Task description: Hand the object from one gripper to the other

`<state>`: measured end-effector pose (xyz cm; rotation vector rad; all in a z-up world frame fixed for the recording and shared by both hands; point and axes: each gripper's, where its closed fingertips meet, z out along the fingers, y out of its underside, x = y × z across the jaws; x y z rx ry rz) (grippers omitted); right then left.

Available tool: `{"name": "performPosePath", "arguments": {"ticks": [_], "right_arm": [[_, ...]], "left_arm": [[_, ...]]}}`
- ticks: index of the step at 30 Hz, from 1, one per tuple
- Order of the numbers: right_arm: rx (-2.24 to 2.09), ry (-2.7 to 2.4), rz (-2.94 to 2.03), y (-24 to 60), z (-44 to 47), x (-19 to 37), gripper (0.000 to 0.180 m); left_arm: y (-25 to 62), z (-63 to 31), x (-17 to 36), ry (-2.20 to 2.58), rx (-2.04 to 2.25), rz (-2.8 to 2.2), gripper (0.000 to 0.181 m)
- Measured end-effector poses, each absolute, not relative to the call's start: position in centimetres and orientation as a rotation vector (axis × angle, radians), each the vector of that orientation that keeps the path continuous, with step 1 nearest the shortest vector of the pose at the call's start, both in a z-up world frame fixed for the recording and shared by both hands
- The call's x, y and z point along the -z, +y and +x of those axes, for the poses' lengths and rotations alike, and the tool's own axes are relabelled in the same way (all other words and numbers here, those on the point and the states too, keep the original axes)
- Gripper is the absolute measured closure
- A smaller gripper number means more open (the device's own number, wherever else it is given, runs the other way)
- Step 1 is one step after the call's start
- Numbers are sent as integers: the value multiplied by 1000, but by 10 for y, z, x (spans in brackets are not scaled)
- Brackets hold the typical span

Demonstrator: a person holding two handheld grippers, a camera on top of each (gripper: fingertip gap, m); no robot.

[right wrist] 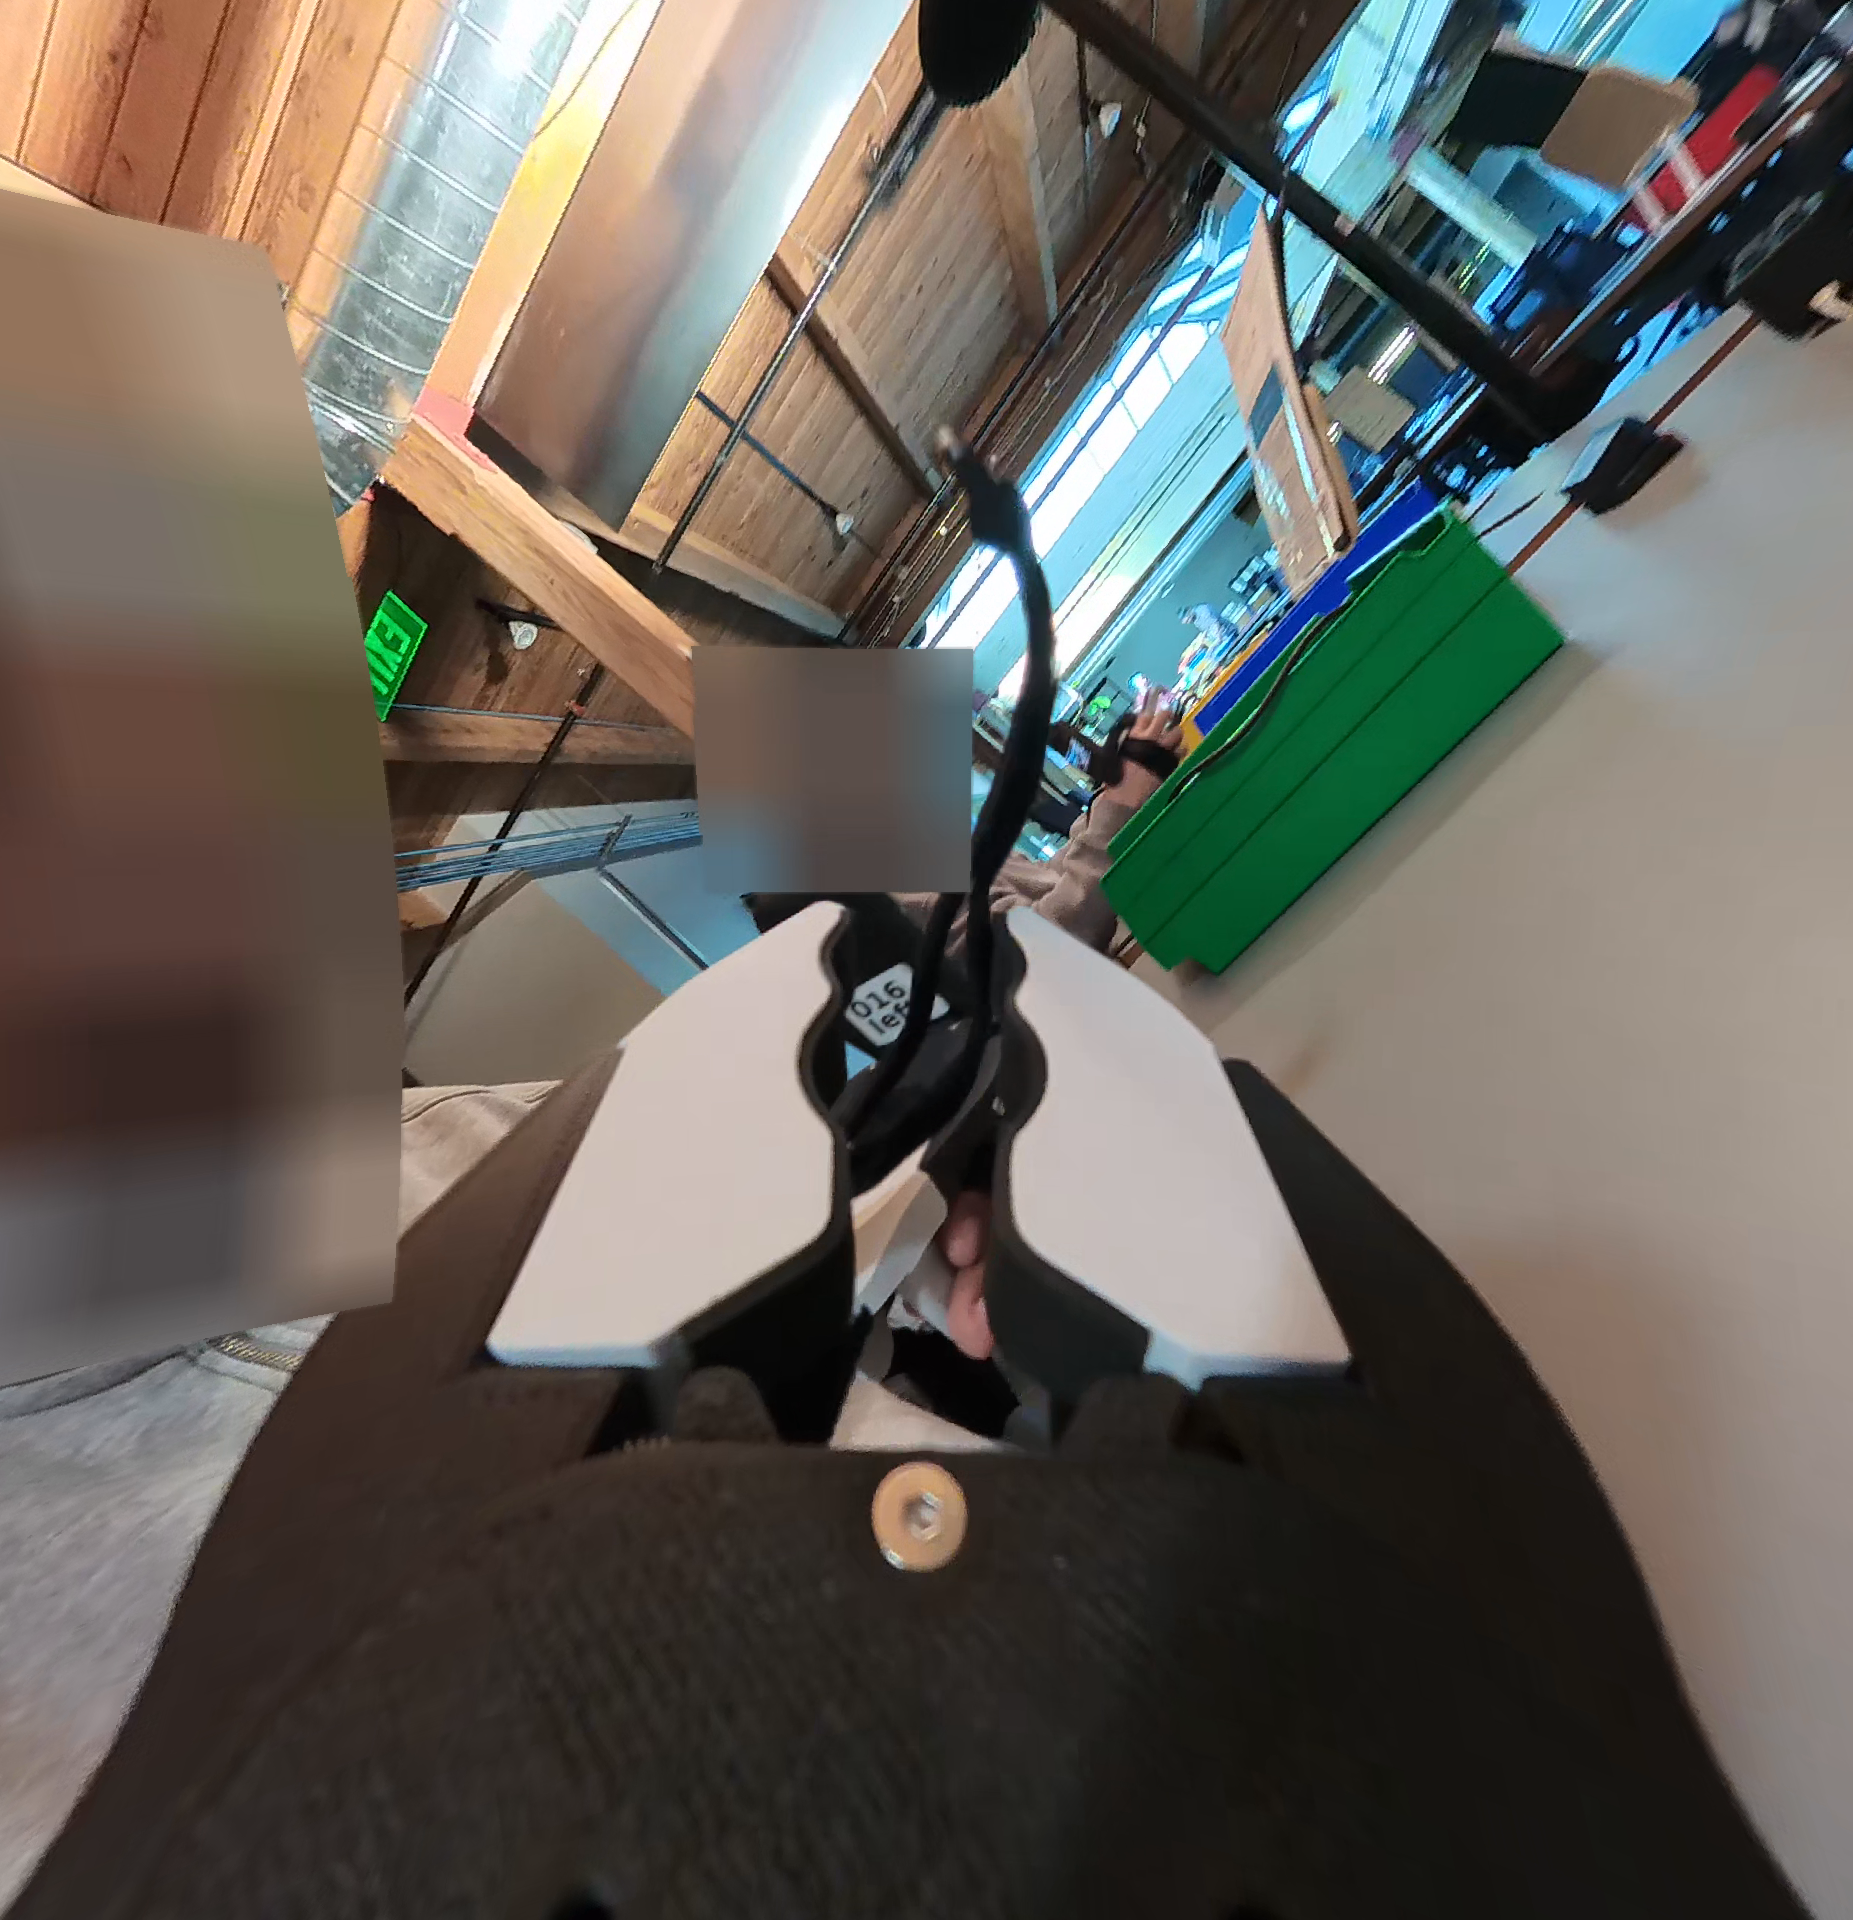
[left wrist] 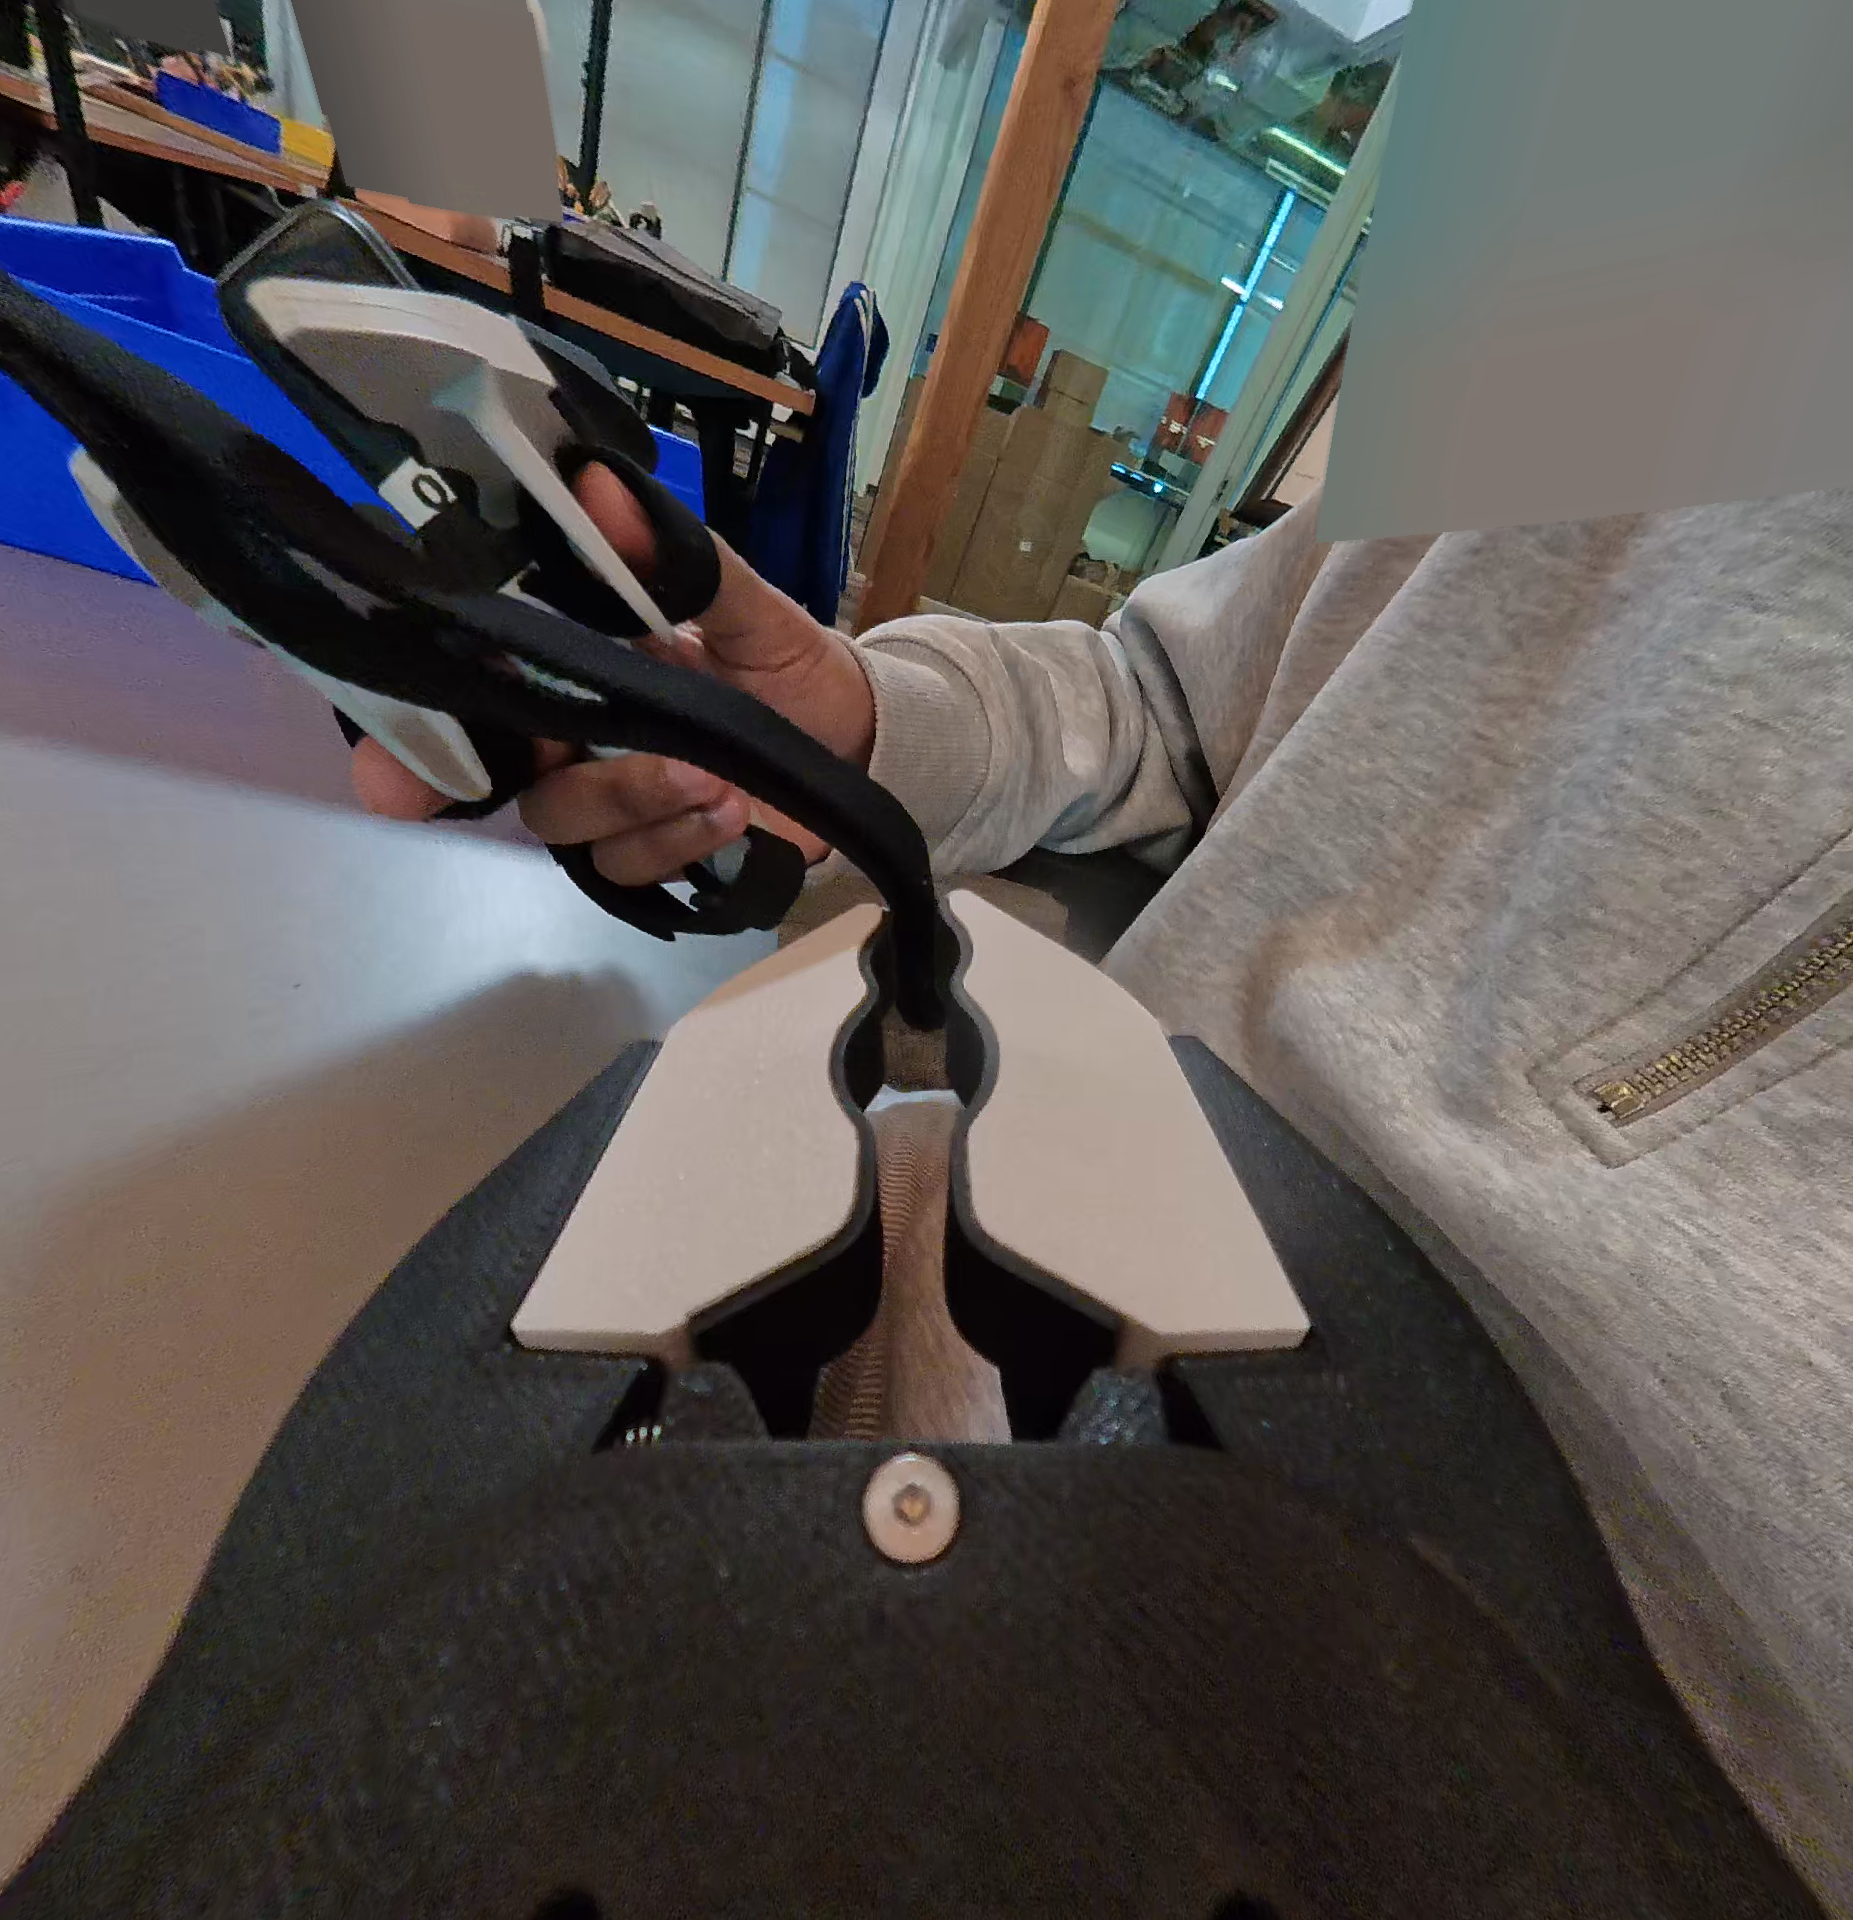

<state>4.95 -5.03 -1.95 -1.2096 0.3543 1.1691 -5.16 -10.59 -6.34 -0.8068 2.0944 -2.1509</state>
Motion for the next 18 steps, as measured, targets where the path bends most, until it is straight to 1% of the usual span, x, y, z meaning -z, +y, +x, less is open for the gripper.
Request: {"name": "performPosePath", "arguments": {"ticks": [1,4,10,12,14,18], "right_arm": [[-1159,355,-1210,-51,51,19,158],[-1136,343,-1227,-52,52,21,170],[-1089,309,-1255,-53,51,20,174],[-1077,303,-1257,-53,52,19,174],[-1066,299,-1260,-53,53,19,174],[-1055,280,-1269,-53,50,19,174]], "left_arm": [[-107,-52,64,2103,2144,-802,174],[-109,-53,66,2122,2135,-795,174],[-109,-53,70,2143,2147,-825,172],[-110,-51,74,2157,2153,-870,163],[-110,-48,77,2155,2159,-919,147],[-104,-38,78,2098,2152,-1014,123]]}}
